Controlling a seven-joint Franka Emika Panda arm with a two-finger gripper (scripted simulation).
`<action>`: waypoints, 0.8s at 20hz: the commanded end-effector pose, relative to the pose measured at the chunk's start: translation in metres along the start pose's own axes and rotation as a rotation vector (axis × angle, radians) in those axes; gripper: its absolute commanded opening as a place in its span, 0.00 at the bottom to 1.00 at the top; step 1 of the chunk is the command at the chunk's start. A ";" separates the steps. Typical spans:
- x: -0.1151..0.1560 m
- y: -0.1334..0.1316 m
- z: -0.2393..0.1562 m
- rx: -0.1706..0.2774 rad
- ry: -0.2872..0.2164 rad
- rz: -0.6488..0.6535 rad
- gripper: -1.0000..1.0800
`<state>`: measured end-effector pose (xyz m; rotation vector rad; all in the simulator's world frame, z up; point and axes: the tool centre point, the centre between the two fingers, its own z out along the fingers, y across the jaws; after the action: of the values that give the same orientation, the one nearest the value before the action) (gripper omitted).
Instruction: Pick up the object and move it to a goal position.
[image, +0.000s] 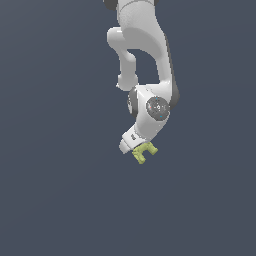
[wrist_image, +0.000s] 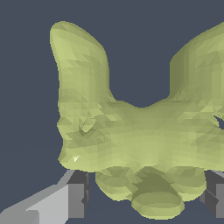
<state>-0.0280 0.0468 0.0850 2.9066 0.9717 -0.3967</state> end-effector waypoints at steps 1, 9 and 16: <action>-0.001 -0.003 -0.020 -0.001 0.001 0.000 0.00; -0.006 -0.018 -0.103 0.000 0.001 -0.001 0.00; -0.010 -0.030 -0.178 0.001 0.001 -0.002 0.00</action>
<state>-0.0143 0.0845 0.2456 2.9067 0.9746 -0.3943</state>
